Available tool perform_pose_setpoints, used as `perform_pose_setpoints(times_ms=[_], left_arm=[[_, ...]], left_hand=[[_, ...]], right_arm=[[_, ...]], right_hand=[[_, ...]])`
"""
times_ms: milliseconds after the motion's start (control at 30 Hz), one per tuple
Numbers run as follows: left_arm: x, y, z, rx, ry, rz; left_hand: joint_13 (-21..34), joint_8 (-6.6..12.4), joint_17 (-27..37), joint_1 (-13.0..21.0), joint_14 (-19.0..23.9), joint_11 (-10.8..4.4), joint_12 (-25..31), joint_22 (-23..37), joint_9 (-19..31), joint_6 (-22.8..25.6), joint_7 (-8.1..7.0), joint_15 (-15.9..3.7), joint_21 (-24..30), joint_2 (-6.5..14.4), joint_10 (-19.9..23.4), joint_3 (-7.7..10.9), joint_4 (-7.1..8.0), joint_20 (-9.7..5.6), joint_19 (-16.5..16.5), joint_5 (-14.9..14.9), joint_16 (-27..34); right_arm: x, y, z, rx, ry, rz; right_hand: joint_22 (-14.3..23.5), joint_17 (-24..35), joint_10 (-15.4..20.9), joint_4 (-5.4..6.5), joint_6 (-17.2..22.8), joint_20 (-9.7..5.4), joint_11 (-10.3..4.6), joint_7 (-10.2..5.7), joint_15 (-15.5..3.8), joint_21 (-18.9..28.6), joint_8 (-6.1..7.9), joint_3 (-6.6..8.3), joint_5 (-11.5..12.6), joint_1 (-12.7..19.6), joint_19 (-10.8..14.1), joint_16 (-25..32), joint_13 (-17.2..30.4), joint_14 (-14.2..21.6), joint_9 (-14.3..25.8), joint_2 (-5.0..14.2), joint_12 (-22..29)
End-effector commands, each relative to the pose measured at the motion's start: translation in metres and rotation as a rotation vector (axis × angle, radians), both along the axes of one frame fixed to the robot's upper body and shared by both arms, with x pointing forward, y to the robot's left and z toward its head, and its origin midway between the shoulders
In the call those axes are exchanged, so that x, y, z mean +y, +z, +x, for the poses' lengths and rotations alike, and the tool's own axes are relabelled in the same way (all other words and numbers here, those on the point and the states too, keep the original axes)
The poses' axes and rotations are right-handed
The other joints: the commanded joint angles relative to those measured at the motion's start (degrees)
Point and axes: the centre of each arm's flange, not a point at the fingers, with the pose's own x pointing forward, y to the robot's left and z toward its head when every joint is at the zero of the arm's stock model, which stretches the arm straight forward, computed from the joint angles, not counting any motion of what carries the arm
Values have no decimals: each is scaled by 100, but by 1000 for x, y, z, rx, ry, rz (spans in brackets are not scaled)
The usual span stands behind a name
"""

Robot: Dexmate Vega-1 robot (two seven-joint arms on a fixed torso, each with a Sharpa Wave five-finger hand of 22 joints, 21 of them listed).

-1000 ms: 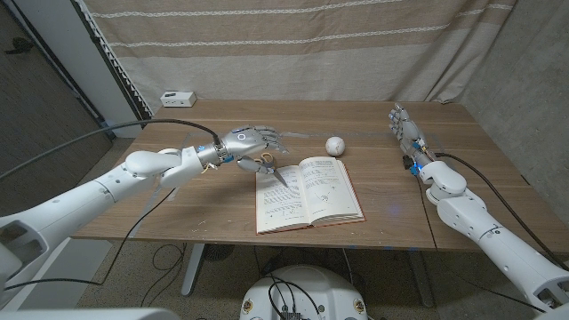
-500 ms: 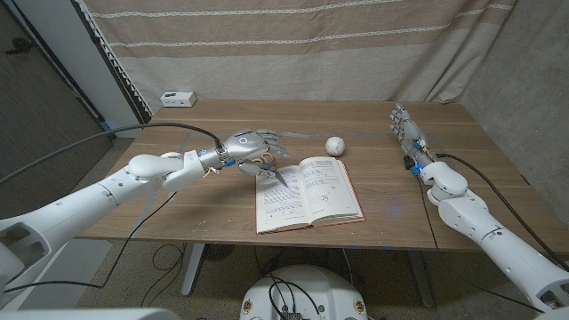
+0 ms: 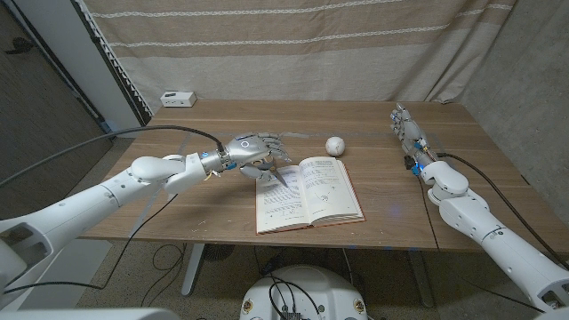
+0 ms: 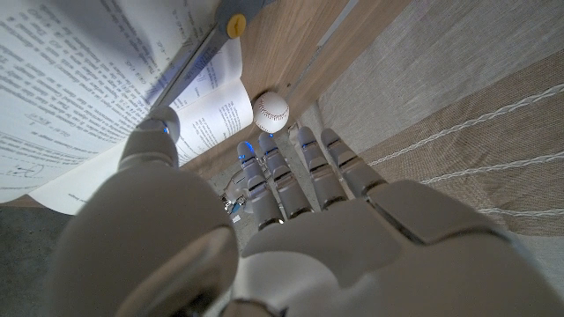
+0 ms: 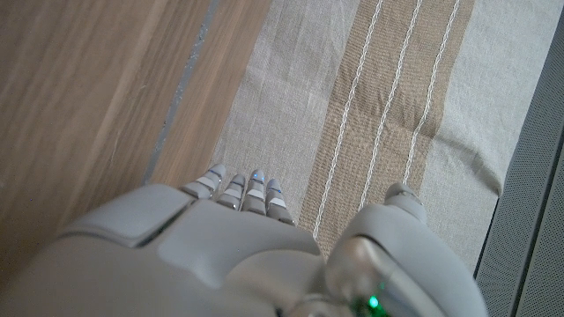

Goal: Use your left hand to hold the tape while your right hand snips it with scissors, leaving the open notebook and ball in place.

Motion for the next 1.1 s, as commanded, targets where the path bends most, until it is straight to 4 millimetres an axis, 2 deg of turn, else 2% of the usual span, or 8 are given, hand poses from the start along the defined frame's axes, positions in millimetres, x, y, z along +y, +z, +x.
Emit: perform_pose_setpoints(times_ms=[33, 667, 700, 1100], left_arm=[[-3, -7, 1, -13, 10, 8], [-6, -15, 5, -17, 13, 19], [-6, -15, 6, -17, 13, 21], [-8, -21, 8, -34, 20, 45]], left_hand=[[22, -9, 13, 64, -49, -9, -18, 9, 21, -23, -9, -1002, 17, 39, -44, 50, -20, -622, -35, -25, -24], [29, 6, 19, 179, -78, -13, -44, 8, 23, 15, -7, -1011, 20, 107, -126, 120, -56, -638, -59, -26, -24], [36, 15, 26, 307, -79, -13, -61, 6, 25, 38, -13, -1017, 30, 176, -197, 194, -92, -649, -53, -25, -18], [42, 51, 30, 367, -125, -11, -86, 7, 27, 133, -7, -1007, 29, 173, -299, 224, -104, -638, -78, -49, -31]], right_arm=[[-1, 1, 0, 0, -2, -3], [-3, 0, -2, 6, -6, -2], [-3, 0, -2, 6, -6, -4], [-2, 3, 0, 7, -7, -8]], right_hand=[[10, 7, -23, 9, -11, 15, -10, -26, -73, -4, 1, -52, 42, 40, -63, 5, 24, -63, 27, 18, -22], [10, 7, -14, 9, -12, 19, -10, -28, -75, -2, 1, -69, 47, 45, -60, 6, 24, -61, 27, 32, -18], [10, 7, -14, 9, -11, 17, -10, -28, -76, -2, 2, -69, 47, 45, -60, 6, 24, -61, 27, 32, -18], [10, 7, -25, 9, -3, 16, -15, -36, -76, -2, 5, -80, 50, 47, -60, 6, 24, -61, 27, 42, -22]])
